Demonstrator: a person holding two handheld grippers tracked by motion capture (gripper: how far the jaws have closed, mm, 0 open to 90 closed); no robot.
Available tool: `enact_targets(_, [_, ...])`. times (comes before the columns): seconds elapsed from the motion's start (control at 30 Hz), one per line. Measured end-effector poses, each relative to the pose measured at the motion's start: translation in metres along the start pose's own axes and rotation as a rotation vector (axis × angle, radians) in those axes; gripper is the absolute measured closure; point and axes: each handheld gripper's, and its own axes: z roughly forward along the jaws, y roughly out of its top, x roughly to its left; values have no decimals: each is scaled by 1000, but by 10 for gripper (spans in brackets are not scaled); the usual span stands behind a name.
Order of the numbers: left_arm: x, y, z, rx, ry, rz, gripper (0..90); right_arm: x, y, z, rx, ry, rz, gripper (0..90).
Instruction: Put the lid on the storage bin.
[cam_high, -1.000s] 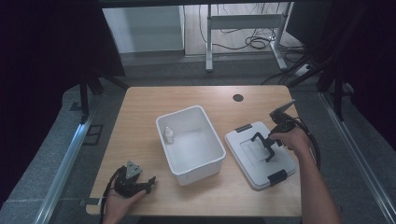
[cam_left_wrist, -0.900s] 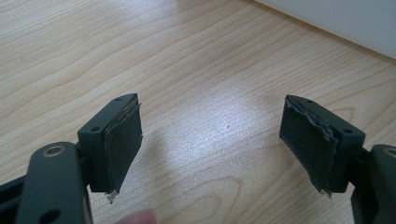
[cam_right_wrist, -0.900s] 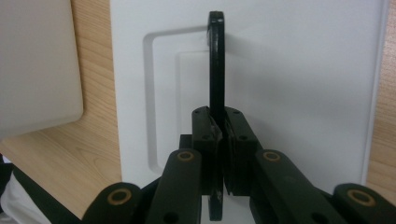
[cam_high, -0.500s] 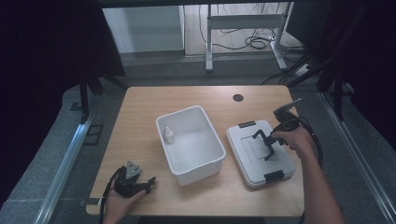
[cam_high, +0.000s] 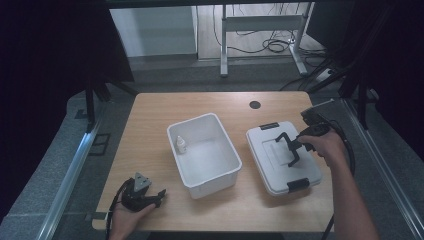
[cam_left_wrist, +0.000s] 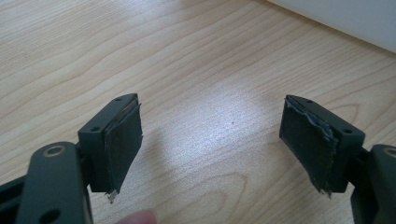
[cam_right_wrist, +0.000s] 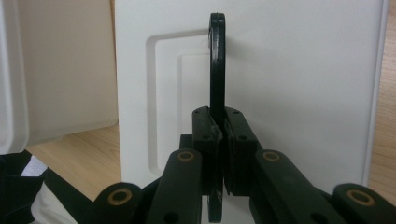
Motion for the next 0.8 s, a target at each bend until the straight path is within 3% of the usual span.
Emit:
enact_targets(0.43, [-2,0,1,3,-1,4,214,8,-1,-23,-37,8,-9,852])
enact_targets(0.8, [-1,0,0,3,3,4,214,23,3,-37,-70,21,-33,852])
